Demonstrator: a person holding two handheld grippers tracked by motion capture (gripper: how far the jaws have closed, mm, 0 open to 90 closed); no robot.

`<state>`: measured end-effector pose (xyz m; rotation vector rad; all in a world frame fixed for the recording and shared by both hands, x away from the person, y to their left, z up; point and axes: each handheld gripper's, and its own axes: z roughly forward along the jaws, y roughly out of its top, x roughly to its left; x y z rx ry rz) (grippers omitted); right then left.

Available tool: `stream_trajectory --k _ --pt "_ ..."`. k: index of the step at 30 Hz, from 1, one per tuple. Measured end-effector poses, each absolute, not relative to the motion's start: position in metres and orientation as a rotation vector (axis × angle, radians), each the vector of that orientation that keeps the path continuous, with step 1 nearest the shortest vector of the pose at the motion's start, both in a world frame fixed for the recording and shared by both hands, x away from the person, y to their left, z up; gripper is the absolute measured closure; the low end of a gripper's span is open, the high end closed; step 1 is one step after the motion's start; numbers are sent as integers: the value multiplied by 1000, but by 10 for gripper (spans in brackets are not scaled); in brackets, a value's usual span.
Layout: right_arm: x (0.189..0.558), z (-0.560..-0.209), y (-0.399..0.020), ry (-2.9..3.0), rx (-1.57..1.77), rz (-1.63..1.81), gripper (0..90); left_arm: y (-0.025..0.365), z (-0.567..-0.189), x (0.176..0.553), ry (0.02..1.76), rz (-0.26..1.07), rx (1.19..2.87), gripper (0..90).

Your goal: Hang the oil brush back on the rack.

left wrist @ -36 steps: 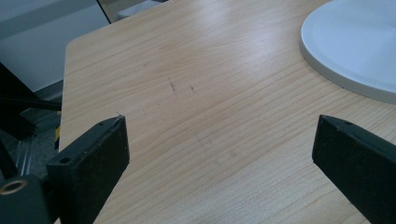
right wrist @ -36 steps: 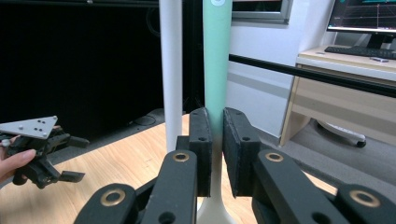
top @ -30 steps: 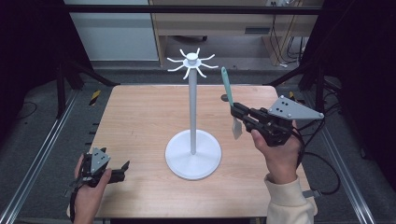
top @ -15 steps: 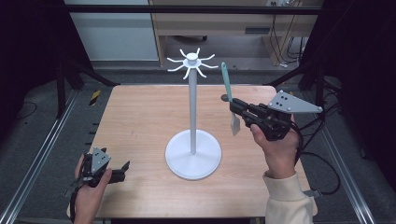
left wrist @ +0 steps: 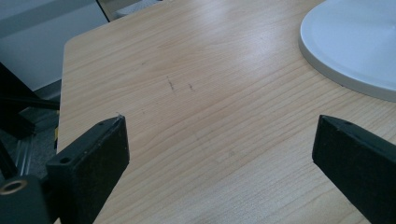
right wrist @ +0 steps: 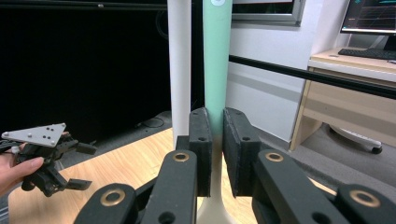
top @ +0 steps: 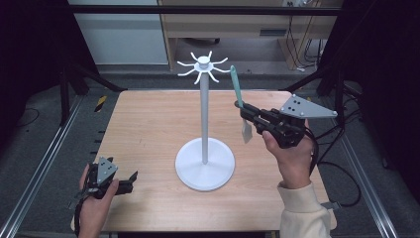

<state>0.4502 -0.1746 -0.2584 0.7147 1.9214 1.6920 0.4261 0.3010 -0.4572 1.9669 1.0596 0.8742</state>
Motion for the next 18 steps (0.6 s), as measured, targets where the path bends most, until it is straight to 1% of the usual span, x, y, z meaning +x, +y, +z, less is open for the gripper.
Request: stream_trajectory --k 18 --pt "457 -261 -169 1958 720 1697 823 301 -458 426 1060 876 1968 35"
